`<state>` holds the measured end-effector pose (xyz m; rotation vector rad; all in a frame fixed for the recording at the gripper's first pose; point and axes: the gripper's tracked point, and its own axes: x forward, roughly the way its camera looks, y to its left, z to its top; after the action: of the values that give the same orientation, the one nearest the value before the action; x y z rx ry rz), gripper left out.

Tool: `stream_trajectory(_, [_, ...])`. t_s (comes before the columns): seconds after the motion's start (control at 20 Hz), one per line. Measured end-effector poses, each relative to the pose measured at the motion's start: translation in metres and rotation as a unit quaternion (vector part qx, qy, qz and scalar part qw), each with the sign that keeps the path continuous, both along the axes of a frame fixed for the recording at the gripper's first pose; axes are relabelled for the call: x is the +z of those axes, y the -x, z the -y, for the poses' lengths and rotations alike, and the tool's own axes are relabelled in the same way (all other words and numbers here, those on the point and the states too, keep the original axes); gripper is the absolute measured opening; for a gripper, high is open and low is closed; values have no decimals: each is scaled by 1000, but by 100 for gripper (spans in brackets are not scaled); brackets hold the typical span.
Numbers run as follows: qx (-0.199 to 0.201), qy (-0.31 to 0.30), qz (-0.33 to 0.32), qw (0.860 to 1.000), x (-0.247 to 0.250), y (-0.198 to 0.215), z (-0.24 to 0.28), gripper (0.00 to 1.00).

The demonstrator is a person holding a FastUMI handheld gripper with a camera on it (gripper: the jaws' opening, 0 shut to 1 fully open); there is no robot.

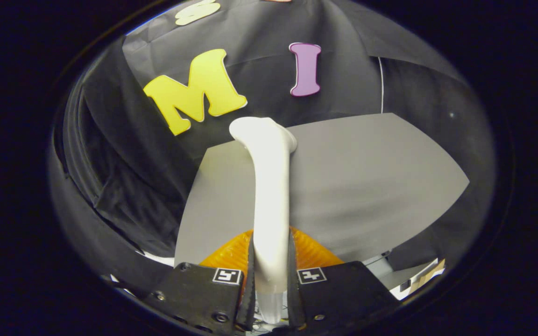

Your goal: Iron the clothes twice with a garment steamer, once on the left side and once on the right side.

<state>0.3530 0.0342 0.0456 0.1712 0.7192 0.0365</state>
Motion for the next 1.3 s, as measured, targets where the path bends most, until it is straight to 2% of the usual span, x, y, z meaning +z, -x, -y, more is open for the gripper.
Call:
stream_trajectory(0.35, [12, 0, 36, 999, 12, 31, -16, 30])
stream_trajectory(0.5, [21, 6, 62, 998, 35, 46, -26, 30])
stream_trajectory(0.8, [10, -7, 119, 993, 87, 71, -49, 30])
stream_trajectory(1.05, [13, -5, 182, 983, 139, 89, -80, 30])
stream_trajectory(1.3, [14, -1, 262, 965, 196, 100, -108, 30])
